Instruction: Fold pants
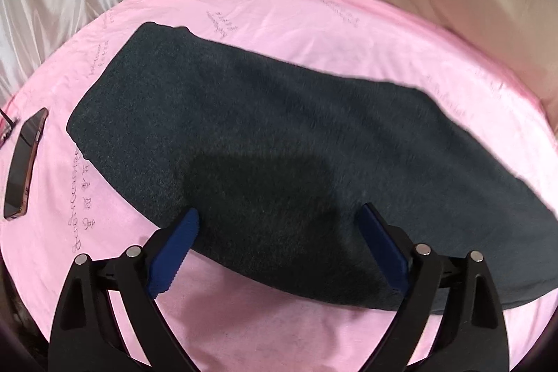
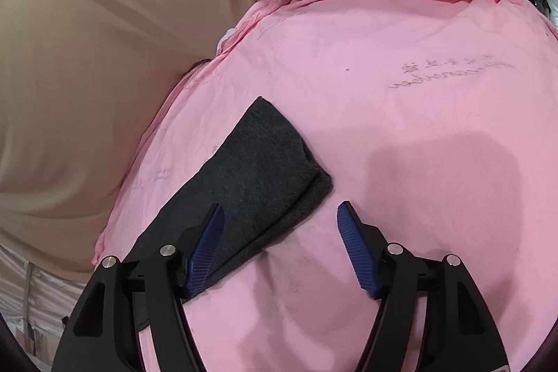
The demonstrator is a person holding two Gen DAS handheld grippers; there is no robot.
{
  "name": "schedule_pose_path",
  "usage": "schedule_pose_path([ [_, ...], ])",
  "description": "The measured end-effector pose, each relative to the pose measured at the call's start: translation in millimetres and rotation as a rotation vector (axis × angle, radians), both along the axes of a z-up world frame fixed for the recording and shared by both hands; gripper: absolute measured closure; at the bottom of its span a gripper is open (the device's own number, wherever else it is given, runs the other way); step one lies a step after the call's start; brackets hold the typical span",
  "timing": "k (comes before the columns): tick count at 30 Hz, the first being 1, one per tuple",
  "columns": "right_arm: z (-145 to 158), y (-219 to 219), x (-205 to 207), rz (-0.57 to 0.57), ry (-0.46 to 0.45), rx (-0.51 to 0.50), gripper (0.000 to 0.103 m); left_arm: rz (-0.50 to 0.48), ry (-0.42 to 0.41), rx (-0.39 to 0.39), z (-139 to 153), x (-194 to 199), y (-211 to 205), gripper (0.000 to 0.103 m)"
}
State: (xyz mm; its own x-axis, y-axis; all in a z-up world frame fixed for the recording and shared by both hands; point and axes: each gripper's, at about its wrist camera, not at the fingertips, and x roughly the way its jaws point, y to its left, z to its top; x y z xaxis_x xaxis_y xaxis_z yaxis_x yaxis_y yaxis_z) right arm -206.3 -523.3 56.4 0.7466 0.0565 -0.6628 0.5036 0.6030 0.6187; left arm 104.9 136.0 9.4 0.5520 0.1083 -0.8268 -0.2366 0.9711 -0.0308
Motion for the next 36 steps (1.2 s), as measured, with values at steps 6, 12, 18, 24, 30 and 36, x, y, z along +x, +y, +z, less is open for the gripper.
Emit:
schedule_pose_path([
  [6,-4,2,27,-0.023,0.042,-0.029,0.095,-0.008,-0.027,0.033,-2,-6,-6,0.008],
  [12,71,75,63,0.13,-0.124,-0.145,0.095,-0.019,-0.086,0.063,-6,-13,-10,0.005],
  [18,115,251,152,0.553,-0.213,-0.239,0.095,-0.016,-0.127,0.011,-4,-19,-4,0.005],
  [24,37,402,206,0.873,-0.023,-0.318,0.094,-0.011,-0.173,-0.075,-1,-25,6,0.005],
  [30,33,412,187,0.902,0.009,-0.382,0.064,-0.012,-0.196,-0.114,2,-30,11,0.005],
  [36,64,298,110,0.574,-0.012,-0.414,0.044,-0.006,-0.23,-0.181,4,-34,20,0.005],
])
